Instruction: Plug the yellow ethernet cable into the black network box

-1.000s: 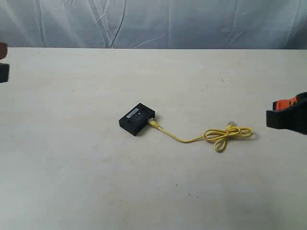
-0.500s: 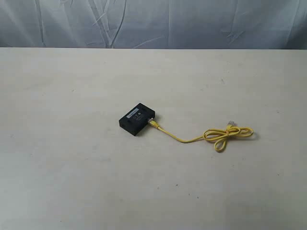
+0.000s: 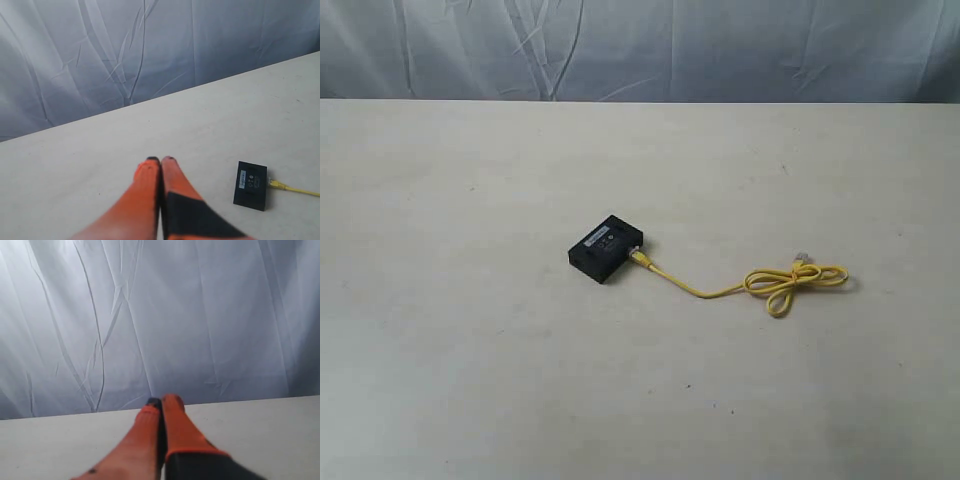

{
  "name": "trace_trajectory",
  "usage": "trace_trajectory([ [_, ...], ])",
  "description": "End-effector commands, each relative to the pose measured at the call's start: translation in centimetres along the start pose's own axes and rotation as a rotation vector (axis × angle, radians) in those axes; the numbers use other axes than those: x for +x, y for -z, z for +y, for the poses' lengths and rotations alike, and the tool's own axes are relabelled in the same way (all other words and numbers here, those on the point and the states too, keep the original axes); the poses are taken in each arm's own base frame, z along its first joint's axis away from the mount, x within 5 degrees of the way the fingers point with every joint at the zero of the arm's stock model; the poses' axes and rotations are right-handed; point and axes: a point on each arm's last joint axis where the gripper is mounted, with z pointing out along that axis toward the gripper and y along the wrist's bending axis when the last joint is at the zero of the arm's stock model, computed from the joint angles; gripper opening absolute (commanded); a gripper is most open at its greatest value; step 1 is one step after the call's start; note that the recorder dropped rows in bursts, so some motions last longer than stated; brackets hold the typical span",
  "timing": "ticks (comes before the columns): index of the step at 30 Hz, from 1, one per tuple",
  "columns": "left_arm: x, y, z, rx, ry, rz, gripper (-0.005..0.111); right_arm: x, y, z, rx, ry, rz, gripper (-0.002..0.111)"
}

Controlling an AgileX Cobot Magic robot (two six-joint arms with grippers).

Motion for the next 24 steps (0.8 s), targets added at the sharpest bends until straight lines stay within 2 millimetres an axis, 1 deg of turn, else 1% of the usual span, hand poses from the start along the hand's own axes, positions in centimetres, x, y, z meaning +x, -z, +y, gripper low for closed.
trace_trajectory([
  [1,0.2,0.1,0.0,-0.004,-0.003,0.003,0.000,1.2,-0.3,-0.4,0.030,0.046,0.000,0.000],
  [3,0.2,0.1,0.0,-0.004,-0.003,0.003,0.000,2.3,-0.6,-0.7,0.047,0.077,0.026,0.000],
  [6,0.2,0.1,0.0,-0.004,-0.003,0.003,0.000,4.5,-1.2,-1.2,0.066,0.105,0.097,0.000],
  [10,0.2,0.1,0.0,-0.004,-0.003,0.003,0.000,7.3,-1.5,-1.8,0.088,0.146,0.161,0.000],
  [11,0.2,0.1,0.0,-0.004,-0.003,0.003,0.000,8.7,-1.5,-2.0,0.088,0.144,0.181,0.000],
  [12,0.2,0.1,0.0,-0.004,-0.003,0.003,0.000,9.6,-1.5,-2.1,0.089,0.144,0.190,0.000],
  [13,0.2,0.1,0.0,-0.004,-0.003,0.003,0.000,11.2,-1.5,-2.3,0.088,0.137,0.211,0.000],
  [17,0.1,0.1,0.0,-0.005,-0.003,-0.002,0.000,14.9,-2.1,-2.8,0.087,0.121,0.280,0.000],
  [18,0.1,0.1,0.0,-0.005,-0.003,-0.002,0.000,15.2,-2.1,-2.8,0.082,0.100,0.278,0.000],
  [24,0.1,0.1,0.0,-0.005,-0.003,-0.004,0.000,15.1,-2.2,-2.7,0.079,0.093,0.262,0.000],
])
